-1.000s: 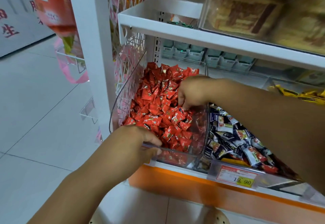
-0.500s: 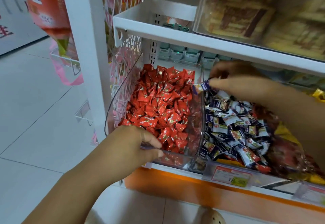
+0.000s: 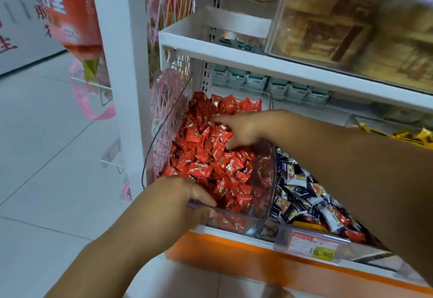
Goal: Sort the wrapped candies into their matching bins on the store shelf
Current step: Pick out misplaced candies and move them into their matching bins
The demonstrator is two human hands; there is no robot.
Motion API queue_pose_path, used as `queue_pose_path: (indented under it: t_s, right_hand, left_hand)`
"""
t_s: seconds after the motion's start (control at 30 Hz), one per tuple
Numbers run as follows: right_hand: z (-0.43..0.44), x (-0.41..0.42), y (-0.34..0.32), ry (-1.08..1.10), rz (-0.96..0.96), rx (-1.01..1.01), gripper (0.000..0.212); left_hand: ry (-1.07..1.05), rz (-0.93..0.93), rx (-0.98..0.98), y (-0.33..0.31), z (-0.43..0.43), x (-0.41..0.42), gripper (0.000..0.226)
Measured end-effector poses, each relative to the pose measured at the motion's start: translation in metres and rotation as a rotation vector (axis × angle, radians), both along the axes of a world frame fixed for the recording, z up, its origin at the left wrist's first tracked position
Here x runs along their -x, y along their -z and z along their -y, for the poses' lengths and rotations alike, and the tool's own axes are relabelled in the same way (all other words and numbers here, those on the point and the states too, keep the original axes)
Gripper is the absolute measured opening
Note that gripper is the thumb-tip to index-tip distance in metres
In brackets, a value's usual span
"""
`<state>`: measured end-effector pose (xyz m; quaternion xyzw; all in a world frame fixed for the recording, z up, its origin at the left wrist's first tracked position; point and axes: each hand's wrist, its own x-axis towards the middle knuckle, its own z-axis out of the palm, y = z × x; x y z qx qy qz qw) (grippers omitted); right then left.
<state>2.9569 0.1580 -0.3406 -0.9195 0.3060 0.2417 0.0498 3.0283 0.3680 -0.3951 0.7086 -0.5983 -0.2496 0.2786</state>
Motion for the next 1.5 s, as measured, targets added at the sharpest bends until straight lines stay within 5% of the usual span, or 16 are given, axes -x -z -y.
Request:
queue_pose_path:
  t_s: [0.1,0.27,0.4,0.53,0.6,0.7,0.8,0.97,1.17,1.23,1.37,1.5]
  right_hand:
    - [-0.015,-0.014,0.023,-0.062,-0.224,0.033,0.094]
    - [-0.043,0.026,0.022,-0.109,-0.292,-0.101,0.082]
    - [-0.054,0.041,-0.009,-0.224,-0.354,-0.155,0.066]
    - [-0.027,0.021,-0.038,-0.154,0.048,-0.023,0.034]
    - [-0.017,0.006,-0.021,-0.078,0.187,0.003,0.041]
    - [-0.031,-0.002,0.016,-0.113,-0.109,-0.056,0.066]
    - [-0.052,0.017,0.025,-0.186,-0.331,-0.029,0.067]
    - [-0.046,0.041,-0.012,-0.204,-0.378,-0.07,0.057]
    - [-0.01,-0.014,-0.009,-0.217,0.321,-0.159,0.025]
    - [-0.01,-0.04,0.018,-0.321,0.399,-0.186,0.025]
    - [0.005,-0.045,0.044,-0.423,0.112,0.009,0.037]
    - [0.024,-0.01,0.024,-0.374,-0.159,0.14,0.039]
  left_hand:
    - [0.029,0.053,0.052,0.006,0.002,-0.008,0.025]
    - [-0.094,0.163,0.213,0.018,0.001,-0.014,0.068]
    - [-0.015,0.236,0.088,0.016,-0.002,-0.011,0.096]
    - [-0.048,0.185,0.063,0.01,-0.004,-0.008,0.076]
    - [-0.085,0.161,0.038,0.009,-0.003,-0.007,0.073]
    - [-0.109,0.151,-0.001,0.007,0.002,-0.006,0.098]
    - [-0.125,0.176,-0.087,0.003,0.008,-0.006,0.116]
    - [-0.08,0.355,-0.218,0.003,0.015,0.002,0.103]
    - [-0.044,0.472,-0.258,0.001,0.015,0.002,0.084]
    - [-0.042,0.483,-0.262,0.0,0.015,0.002,0.083]
    - [-0.024,0.488,-0.256,0.0,0.016,0.0,0.099]
    - [-0.034,0.449,-0.3,-0.002,0.019,-0.001,0.085]
